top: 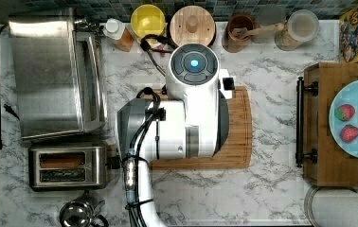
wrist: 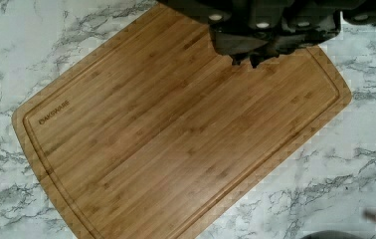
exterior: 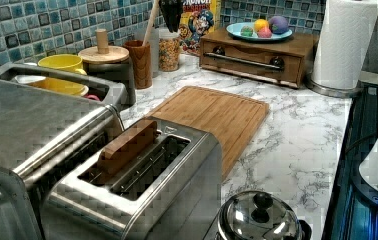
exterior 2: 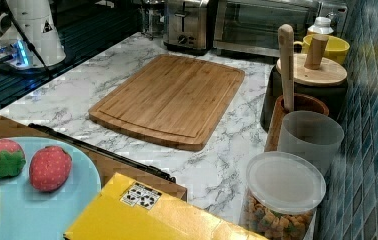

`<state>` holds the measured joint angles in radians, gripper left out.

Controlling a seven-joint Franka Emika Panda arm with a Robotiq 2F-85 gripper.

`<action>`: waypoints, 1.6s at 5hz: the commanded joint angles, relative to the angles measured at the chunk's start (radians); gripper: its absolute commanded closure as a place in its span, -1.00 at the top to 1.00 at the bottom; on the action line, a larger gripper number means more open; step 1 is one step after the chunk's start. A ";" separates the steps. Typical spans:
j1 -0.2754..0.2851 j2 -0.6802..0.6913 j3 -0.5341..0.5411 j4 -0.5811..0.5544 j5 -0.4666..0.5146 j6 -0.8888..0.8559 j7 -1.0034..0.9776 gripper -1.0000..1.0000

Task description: Turn on the toaster.

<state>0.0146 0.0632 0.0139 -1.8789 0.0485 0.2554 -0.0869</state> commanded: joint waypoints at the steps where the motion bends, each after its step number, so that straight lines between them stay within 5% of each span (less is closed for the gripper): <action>1: 0.016 -0.054 0.029 -0.083 -0.001 0.065 -0.081 -1.00; 6: 0.082 -0.249 0.142 -0.407 0.257 0.269 -0.496 -1.00; 8: 0.111 -0.247 0.182 -0.439 0.328 0.224 -0.573 -1.00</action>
<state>0.0623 -0.1254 0.1688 -2.3242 0.3103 0.4797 -0.5728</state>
